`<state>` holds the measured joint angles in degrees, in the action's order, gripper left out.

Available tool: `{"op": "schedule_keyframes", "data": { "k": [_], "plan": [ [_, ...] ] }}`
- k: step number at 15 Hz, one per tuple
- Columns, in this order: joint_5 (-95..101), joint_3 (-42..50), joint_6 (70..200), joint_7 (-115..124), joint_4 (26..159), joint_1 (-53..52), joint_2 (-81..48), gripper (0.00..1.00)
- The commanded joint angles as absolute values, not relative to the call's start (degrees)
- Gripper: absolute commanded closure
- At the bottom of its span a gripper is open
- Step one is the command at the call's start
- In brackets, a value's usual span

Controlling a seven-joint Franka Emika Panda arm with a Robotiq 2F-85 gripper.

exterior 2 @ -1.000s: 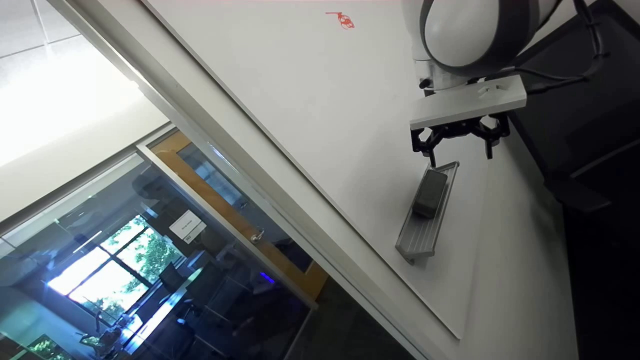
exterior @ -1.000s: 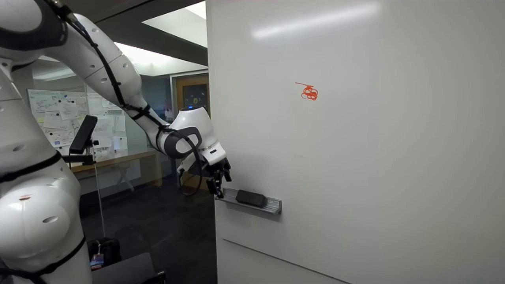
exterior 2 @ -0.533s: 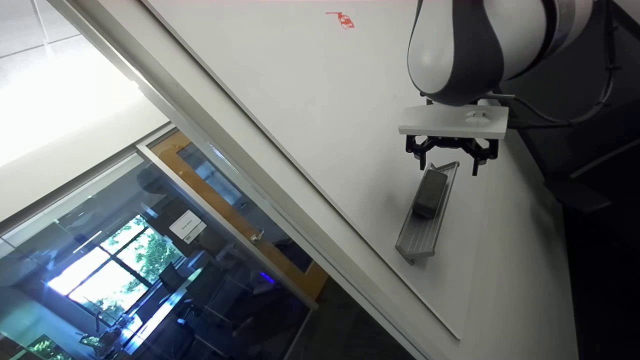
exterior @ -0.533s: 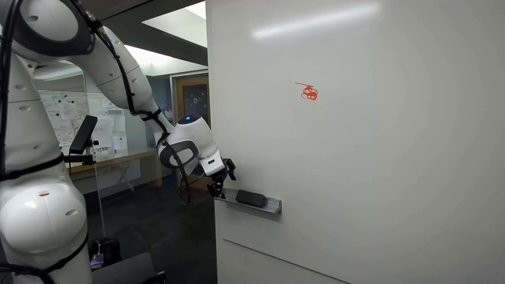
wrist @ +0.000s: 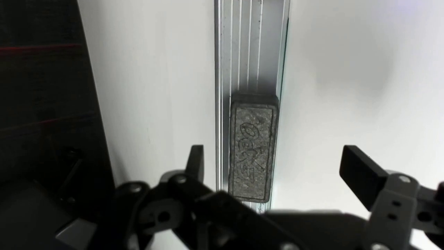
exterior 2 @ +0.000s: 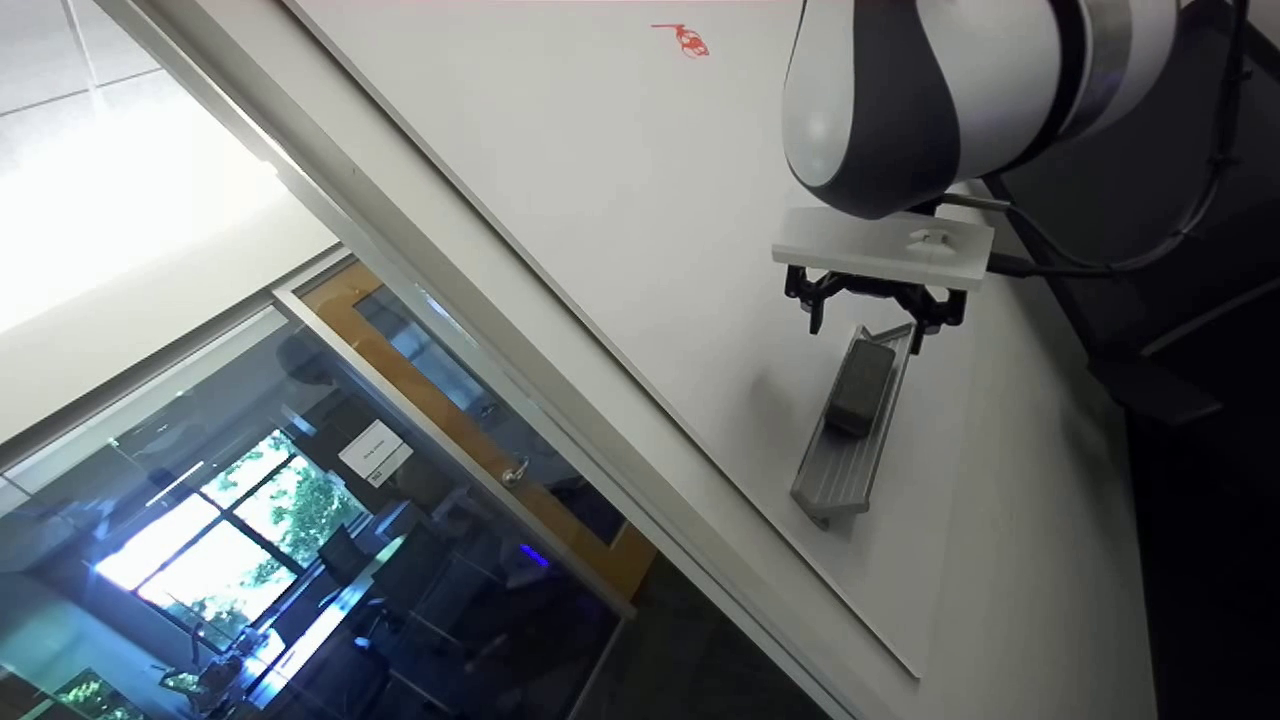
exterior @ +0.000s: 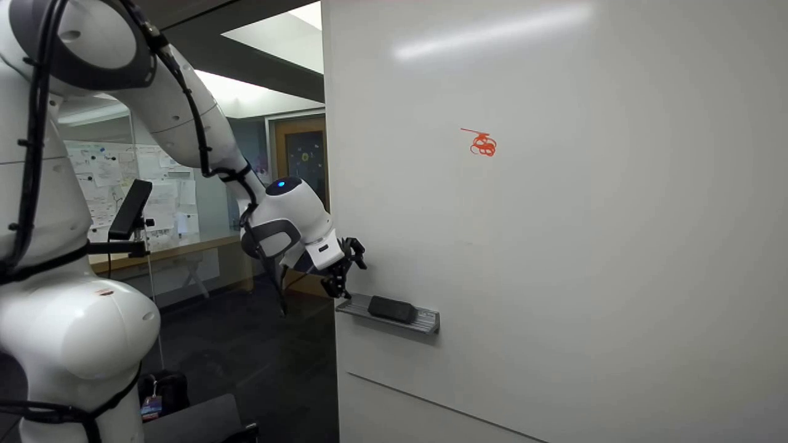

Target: Take the eraser and rub off the contents on the whiteboard

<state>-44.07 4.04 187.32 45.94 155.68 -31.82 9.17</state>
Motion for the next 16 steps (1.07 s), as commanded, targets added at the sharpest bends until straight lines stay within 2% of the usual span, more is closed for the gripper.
{"op": "schedule_keyframes", "data": {
  "k": [1, 16],
  "plan": [
    [-44.47, 10.4, 189.35, 43.57, 155.92, -37.04, 9.03, 0.0],
    [-43.44, 44.74, 189.63, 38.72, 156.65, -66.83, 11.48, 0.0]
  ]
}}
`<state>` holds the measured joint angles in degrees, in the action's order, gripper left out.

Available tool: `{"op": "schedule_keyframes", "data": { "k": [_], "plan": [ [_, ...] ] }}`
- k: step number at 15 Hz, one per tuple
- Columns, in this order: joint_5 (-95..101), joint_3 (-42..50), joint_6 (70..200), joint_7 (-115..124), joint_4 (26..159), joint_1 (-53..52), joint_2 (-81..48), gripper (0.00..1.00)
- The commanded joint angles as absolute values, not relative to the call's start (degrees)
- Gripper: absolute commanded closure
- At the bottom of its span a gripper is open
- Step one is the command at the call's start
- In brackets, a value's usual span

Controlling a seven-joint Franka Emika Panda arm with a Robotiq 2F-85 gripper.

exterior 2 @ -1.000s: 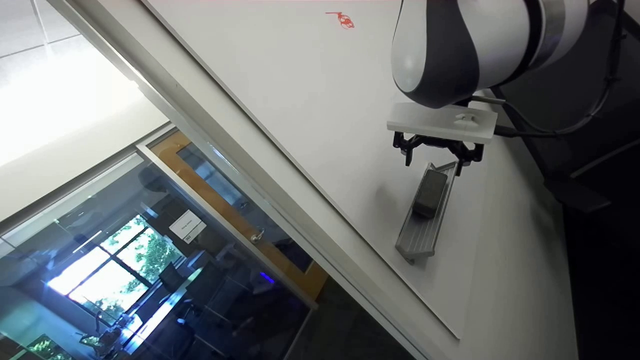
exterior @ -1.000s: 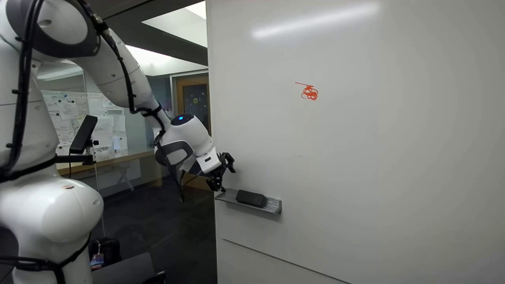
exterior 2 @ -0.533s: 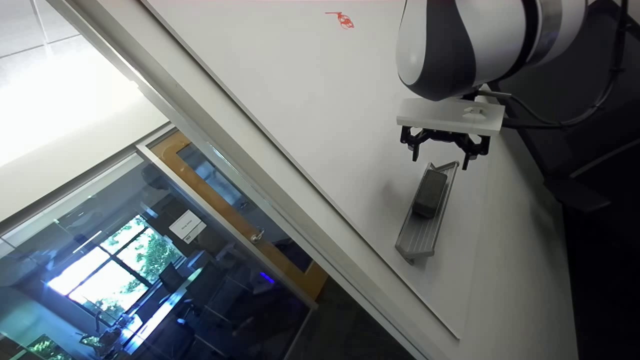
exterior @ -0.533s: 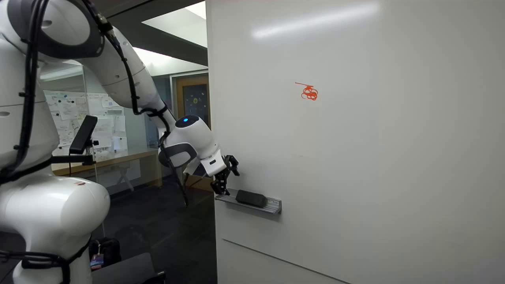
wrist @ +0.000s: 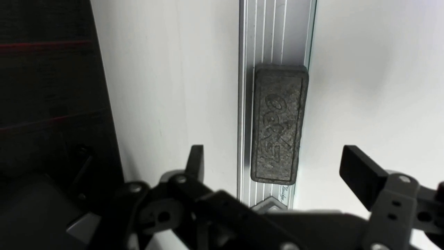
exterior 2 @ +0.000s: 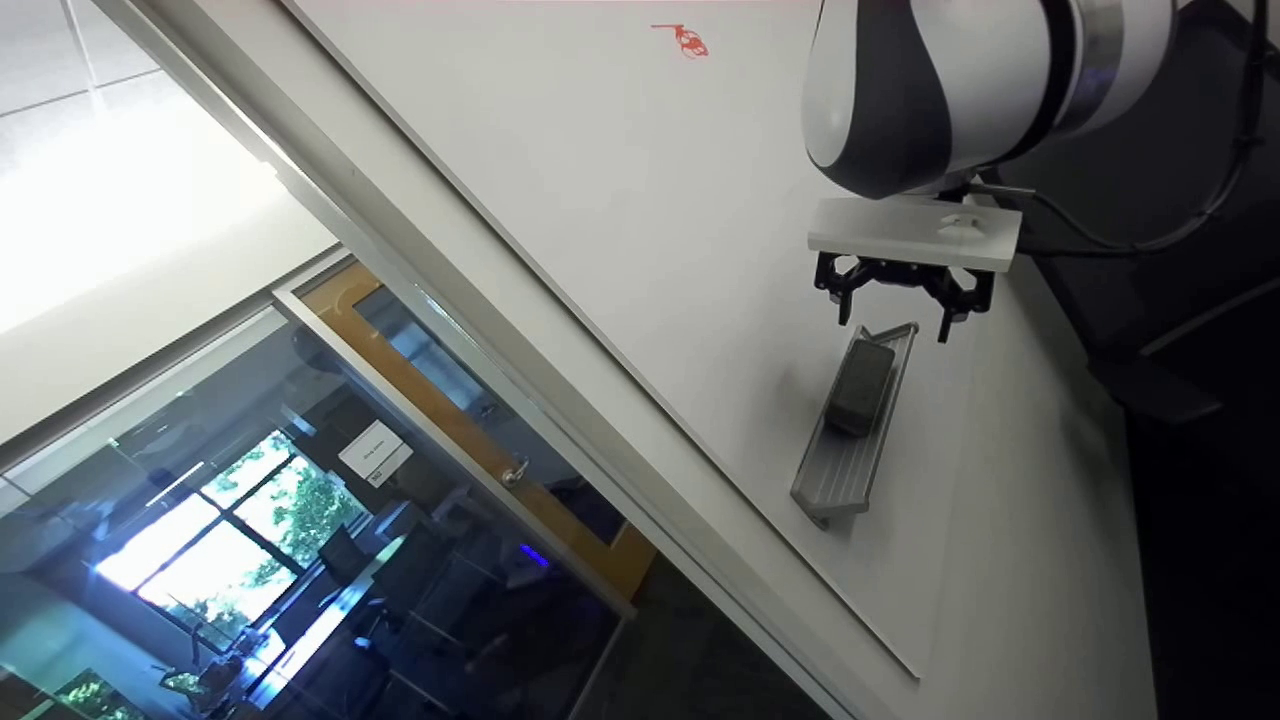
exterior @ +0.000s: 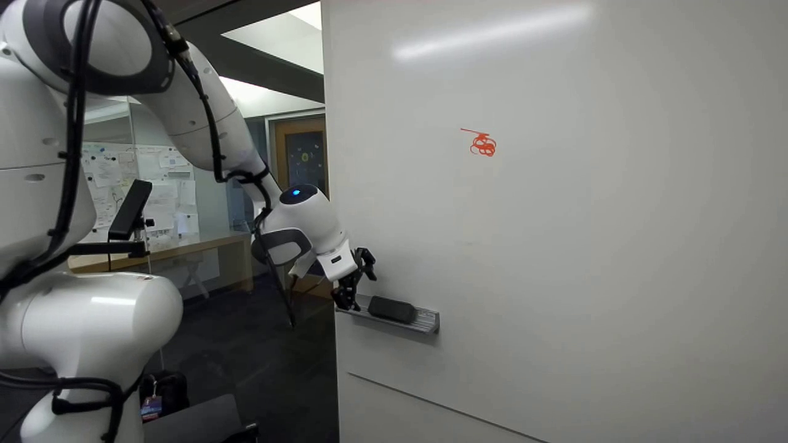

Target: Take the eraser and rub off the contents on the whiteboard

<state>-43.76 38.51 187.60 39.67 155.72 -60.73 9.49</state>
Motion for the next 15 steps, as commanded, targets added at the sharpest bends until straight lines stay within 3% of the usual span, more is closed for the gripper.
{"op": "schedule_keyframes", "data": {
  "k": [1, 9, 15],
  "plan": [
    [-43.14, 47.11, 189.69, 38.68, 156.66, -68.94, 11.6, 0.0],
    [-38.81, 60.69, 192.09, 37.93, 158.24, -81.15, 13.86, 0.0],
    [-29.63, 59.14, 187.42, 30.32, 159.34, -77.52, 16.29, 0.0]
  ]
}}
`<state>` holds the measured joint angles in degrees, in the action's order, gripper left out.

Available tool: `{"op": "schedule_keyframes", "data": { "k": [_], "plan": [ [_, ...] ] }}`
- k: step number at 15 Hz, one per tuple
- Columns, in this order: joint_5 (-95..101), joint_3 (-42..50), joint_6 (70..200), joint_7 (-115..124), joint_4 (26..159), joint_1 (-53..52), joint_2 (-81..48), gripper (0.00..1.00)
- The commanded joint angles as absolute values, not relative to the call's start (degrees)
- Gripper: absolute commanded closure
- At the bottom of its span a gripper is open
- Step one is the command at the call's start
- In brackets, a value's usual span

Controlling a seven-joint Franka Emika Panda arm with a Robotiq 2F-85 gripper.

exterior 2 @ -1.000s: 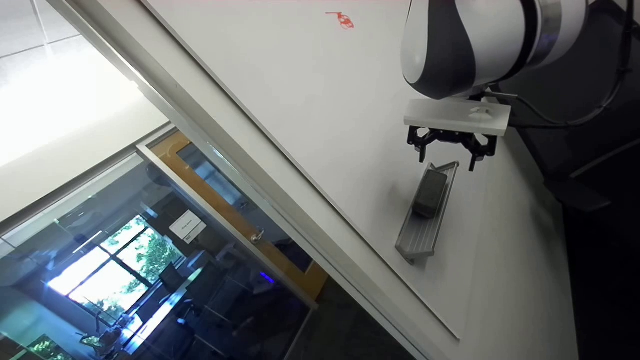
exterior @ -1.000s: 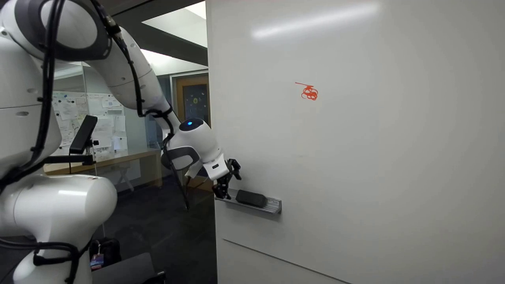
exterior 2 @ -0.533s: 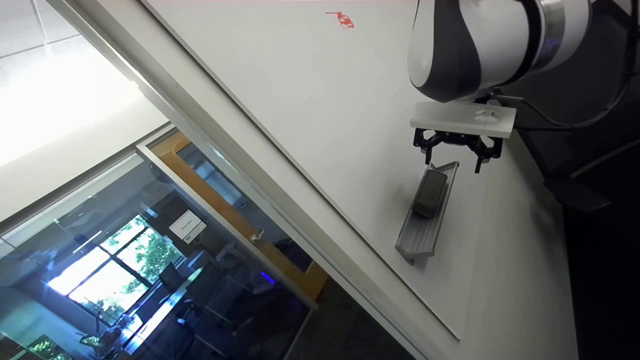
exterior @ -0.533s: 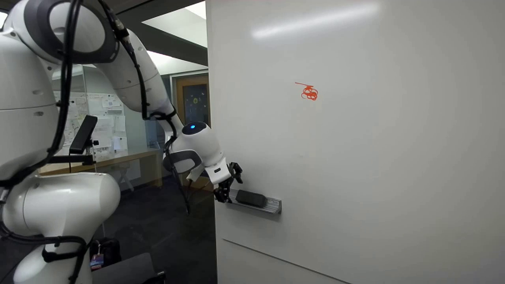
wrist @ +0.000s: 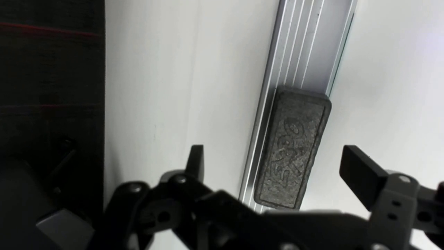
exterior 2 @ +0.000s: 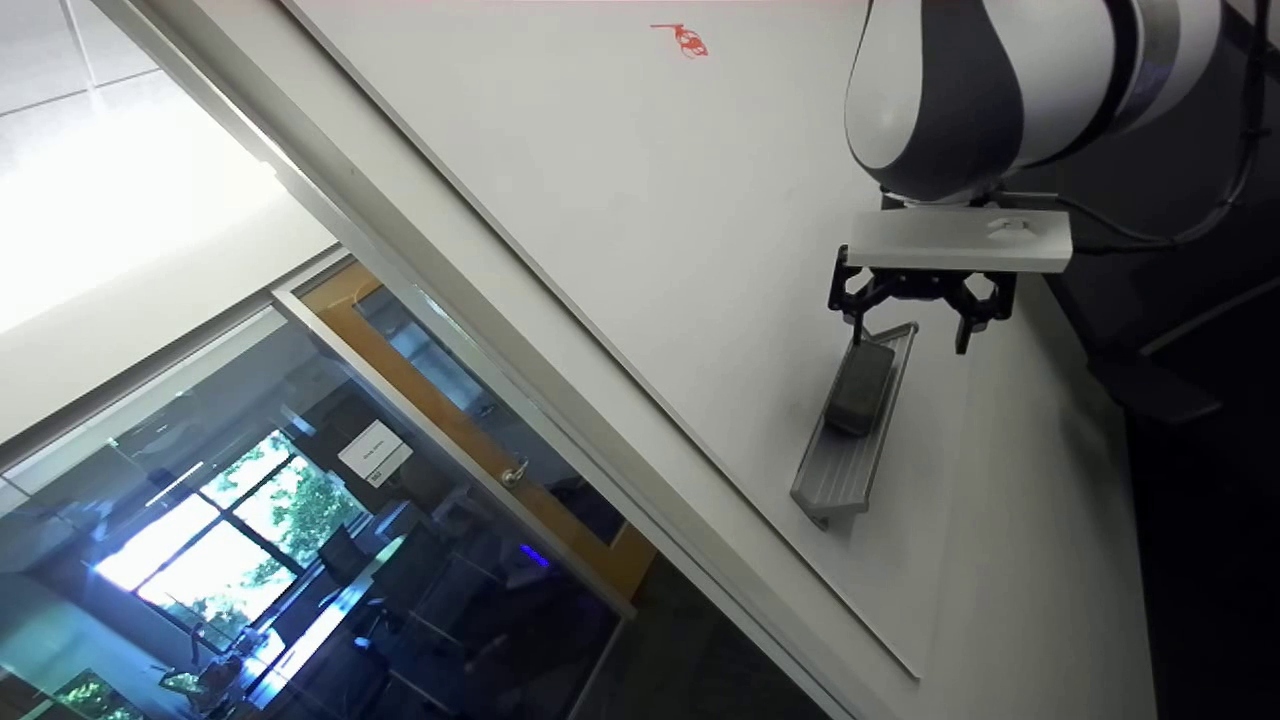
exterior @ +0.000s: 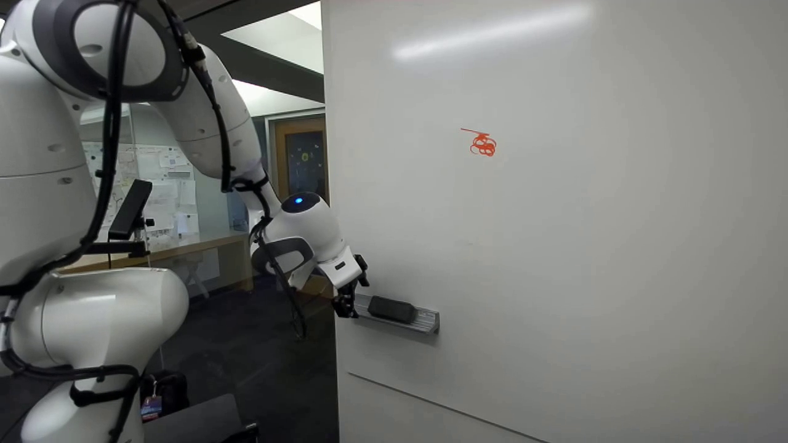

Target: Take the eraser and rub off the contents on the whiteboard

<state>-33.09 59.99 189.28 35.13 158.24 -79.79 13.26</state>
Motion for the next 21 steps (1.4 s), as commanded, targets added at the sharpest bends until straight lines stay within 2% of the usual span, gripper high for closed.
{"op": "schedule_keyframes", "data": {
  "k": [1, 10, 21],
  "plan": [
    [-28.49, 58.76, 187.05, 29.24, 159.29, -76.8, 16.08, 0.0],
    [-30.1, 66.36, 191.36, 33.76, 158.16, -84.17, 16.07, 0.0],
    [-28.73, 91.26, 199.73, 39.95, 155.5, -109.83, 17.96, 0.0]
  ]
}}
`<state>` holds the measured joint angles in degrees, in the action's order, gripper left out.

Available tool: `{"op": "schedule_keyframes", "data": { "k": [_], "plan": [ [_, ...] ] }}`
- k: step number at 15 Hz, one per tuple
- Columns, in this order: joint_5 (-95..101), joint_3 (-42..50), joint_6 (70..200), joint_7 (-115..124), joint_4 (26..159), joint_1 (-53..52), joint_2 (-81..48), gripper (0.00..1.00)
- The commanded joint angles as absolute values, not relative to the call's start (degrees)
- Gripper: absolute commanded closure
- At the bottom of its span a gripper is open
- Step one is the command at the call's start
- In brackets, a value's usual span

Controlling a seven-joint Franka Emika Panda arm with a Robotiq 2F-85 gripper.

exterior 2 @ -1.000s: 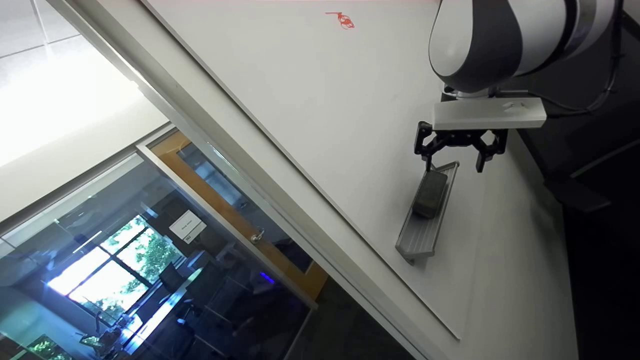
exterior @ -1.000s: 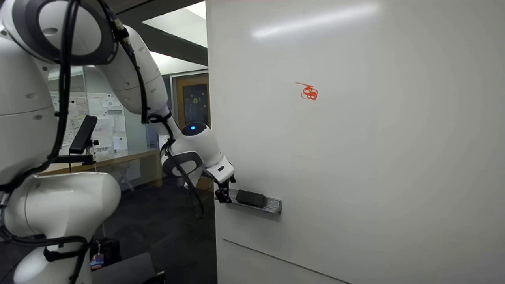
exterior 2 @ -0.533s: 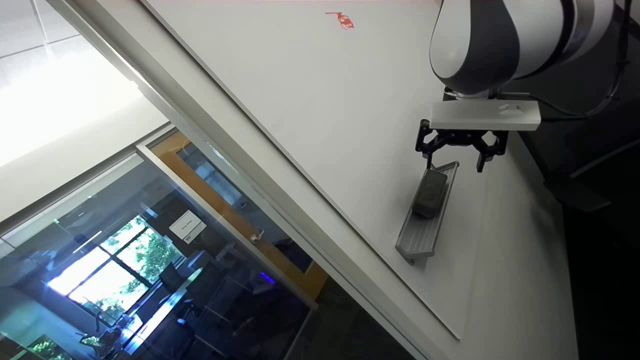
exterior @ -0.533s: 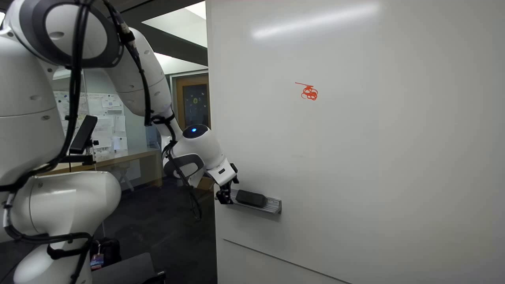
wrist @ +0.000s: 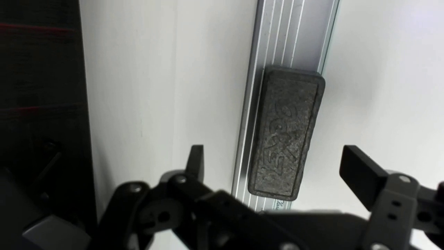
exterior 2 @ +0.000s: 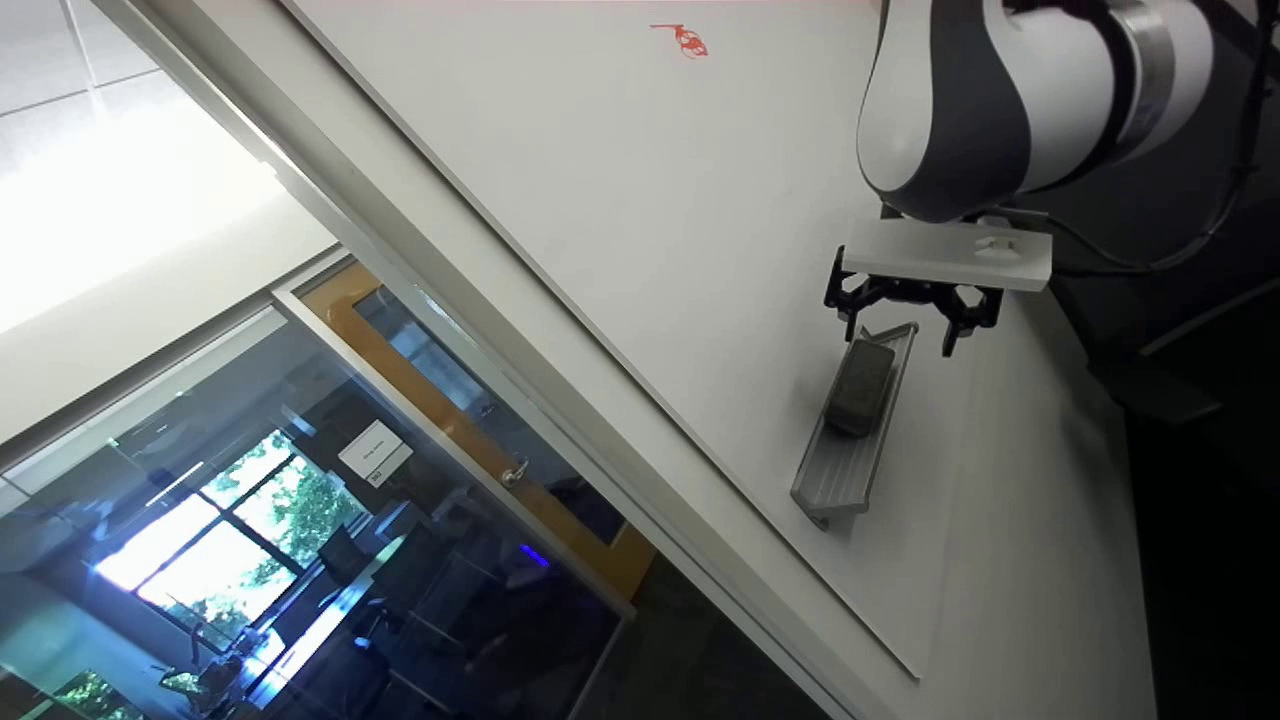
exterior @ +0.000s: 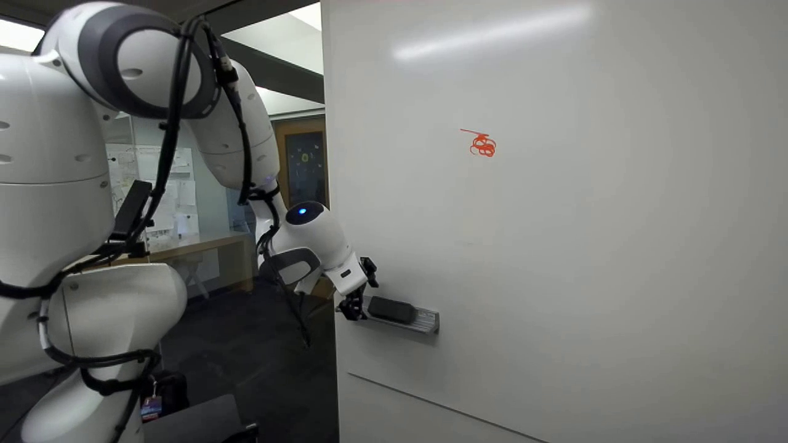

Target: Take the eraser and rub off the contents on the whiteboard

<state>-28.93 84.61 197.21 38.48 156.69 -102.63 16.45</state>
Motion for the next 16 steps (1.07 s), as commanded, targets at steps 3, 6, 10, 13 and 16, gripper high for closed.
{"op": "schedule_keyframes", "data": {
  "k": [3, 6, 10, 13, 16],
  "plan": [
    [-28.67, 98.16, 198.84, 39.82, 152.81, -116.38, 18.0, 0.0],
    [-28.81, 104.01, 198.84, 39.54, 150.26, -122.29, 18.68, 0.0],
    [-29.58, 111.41, 198.84, 39.42, 147.54, -129.86, 19.86, 0.0],
    [-29.42, 115.95, 198.85, 39.41, 145.94, -134.22, 20.96, 0.0],
    [-28.99, 119.0, 198.85, 39.59, 144.1, -137.3, 22.03, 0.0]
  ]
}}
